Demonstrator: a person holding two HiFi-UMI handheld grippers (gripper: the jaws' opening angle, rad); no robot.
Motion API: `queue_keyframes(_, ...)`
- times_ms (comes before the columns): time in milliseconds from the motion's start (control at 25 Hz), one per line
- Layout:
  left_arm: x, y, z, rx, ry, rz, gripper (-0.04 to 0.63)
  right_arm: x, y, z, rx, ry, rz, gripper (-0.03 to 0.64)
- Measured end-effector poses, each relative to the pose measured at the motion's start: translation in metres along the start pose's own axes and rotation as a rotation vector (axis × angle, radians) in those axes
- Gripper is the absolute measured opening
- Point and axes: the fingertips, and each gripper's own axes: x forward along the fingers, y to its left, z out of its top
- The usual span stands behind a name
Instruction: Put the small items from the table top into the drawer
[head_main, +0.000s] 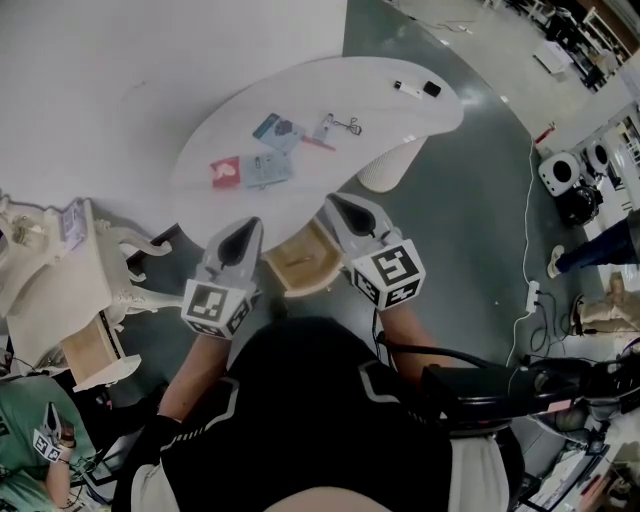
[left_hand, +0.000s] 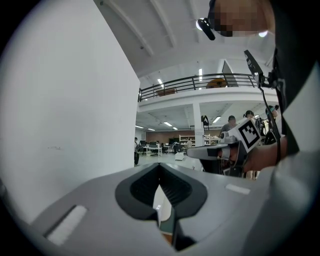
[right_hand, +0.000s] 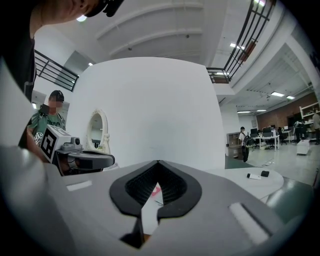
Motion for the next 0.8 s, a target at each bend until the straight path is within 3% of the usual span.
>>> queue_keyframes(800,0.0018,-0.0051,0.0034,0.013,-0.017,0.002,0.000,-0.0023,-0.0047,0.0085,-0.001,-0.030,-0.015,0.000)
